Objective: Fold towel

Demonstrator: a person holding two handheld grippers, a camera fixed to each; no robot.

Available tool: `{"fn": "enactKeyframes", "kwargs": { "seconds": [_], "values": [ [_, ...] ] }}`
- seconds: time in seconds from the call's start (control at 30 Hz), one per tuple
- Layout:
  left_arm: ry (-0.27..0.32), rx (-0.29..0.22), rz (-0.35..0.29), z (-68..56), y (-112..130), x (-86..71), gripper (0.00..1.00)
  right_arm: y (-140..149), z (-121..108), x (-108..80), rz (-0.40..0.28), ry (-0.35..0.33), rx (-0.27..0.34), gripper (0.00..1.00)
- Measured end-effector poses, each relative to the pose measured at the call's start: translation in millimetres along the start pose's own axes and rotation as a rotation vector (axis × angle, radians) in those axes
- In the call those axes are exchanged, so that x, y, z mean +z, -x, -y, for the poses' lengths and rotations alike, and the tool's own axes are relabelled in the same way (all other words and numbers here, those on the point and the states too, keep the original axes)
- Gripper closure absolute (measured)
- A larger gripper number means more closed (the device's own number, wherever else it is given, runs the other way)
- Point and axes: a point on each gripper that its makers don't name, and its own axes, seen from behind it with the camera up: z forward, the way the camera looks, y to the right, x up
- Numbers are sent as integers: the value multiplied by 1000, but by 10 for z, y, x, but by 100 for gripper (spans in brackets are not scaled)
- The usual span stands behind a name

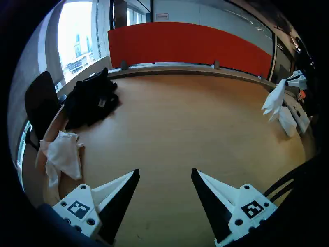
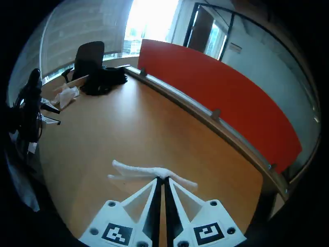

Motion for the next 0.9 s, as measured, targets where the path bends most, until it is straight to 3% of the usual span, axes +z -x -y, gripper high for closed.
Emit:
{"fn": "enactKeyframes", "kwargs": {
  "seconds": [0.37,0.9],
  "values": [
    [-12,5,13,10,20,12,7,313,-692,-185,61,82,1,95],
    [-19,20,23,-80,1,25,6,581,-1506,-441,109,183,36,95]
  ]
}}
